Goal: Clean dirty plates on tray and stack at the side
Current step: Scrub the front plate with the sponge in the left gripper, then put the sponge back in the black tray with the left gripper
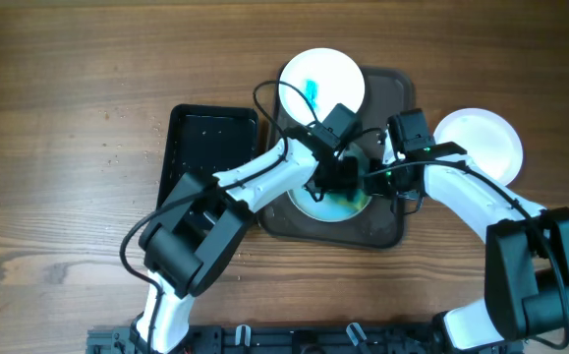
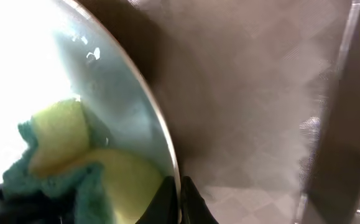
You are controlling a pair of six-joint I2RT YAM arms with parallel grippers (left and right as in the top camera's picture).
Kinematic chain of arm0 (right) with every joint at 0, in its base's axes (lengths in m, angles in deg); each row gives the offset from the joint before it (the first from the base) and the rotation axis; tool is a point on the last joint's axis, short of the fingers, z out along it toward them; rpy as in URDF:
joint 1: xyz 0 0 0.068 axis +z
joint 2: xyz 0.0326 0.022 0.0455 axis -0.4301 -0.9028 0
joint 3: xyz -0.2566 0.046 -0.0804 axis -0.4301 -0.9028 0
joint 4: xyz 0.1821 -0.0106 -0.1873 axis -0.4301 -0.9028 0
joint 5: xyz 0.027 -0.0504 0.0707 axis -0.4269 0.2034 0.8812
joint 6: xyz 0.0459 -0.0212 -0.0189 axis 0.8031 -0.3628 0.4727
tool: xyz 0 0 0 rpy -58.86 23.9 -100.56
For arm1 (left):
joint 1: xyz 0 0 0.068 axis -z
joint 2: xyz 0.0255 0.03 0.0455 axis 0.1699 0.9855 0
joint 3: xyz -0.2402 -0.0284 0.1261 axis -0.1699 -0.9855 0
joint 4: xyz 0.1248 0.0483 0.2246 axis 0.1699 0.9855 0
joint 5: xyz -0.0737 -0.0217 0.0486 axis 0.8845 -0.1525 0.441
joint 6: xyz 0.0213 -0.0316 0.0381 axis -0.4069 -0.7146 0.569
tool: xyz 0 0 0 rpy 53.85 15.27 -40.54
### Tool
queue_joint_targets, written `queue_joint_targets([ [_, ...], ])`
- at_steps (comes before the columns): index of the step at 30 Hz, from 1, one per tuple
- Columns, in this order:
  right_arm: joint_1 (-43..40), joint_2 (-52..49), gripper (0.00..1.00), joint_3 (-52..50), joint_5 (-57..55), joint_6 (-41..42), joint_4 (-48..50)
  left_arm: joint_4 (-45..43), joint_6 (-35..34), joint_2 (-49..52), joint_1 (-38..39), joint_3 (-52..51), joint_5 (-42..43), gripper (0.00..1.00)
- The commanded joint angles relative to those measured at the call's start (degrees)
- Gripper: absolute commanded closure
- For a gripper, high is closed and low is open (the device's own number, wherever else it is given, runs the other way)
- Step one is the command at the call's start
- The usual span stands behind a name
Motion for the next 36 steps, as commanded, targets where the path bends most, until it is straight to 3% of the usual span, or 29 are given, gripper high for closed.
queue_joint_targets([
  [1, 0.8, -1.1, 0.96, -0.7, -0.3, -1.0, -1.8, 4.5, -0.2, 2.1, -5.6, -1.2, -36.9, 0.96],
  [3, 0.8, -1.1, 0.96, -0.7, -0.3, -1.0, -1.9, 7.7, -0.1, 2.1, -7.0, -1.1, -44.2, 0.96],
  [7, 0.8, -1.1, 0.96, -0.7, -0.3, -1.0, -1.7, 11.5, -0.1, 2.1, -7.1, -1.1, -42.9, 0.96],
  [9, 0.8, -1.1, 0.96, -0.7, -0.3, -1.0, -1.7, 13.6, -0.1, 1.9, -6.9, -0.8, -35.5, 0.96],
  [14, 0.8, -1.1, 0.96, -0.7, -0.3, -1.0, -1.7, 16.3, 8.5, -1.4, -7.4, 0.0, 2.0, 0.96],
  [17, 0.8, -1.1, 0.96, -0.7, -0.3, -1.0, -1.7, 17.5, 10.3, -5.7, -9.4, 0.0, 15.1, 0.96],
  [22, 0.8, -1.1, 0.96, -0.7, -0.3, -1.0, -1.7, 20.6, 10.3, -16.8, -16.5, 0.0, 15.1, 0.96],
  [25, 0.8, -1.1, 0.96, -0.7, -0.3, -1.0, -1.7, 23.5, 9.9, -24.1, -24.0, 0.0, 4.6, 0.96],
  [28, 0.8, -1.1, 0.96, -0.7, -0.3, -1.0, -1.5, 27.3, 5.9, -24.7, -30.0, -0.6, -12.7, 0.96],
  [29, 0.8, -1.1, 0.95, -0.7, -0.3, -1.0, -1.5, 27.2, 5.3, -24.3, -30.9, -1.6, -15.0, 0.96],
  [34, 0.8, -1.1, 0.96, -0.6, -0.2, -1.0, -1.9, 18.5, 4.2, -21.5, -33.6, -13.2, -15.2, 0.96],
  [35, 0.8, -0.8, 0.96, -0.6, -0.3, -1.0, -2.4, 17.6, 4.2, -21.4, -33.6, -14.6, -14.2, 0.89],
  [36, 0.8, -0.4, 0.96, -0.5, -0.3, -1.0, -2.9, 17.7, 4.3, -21.4, -33.6, -14.7, -13.4, 0.74],
])
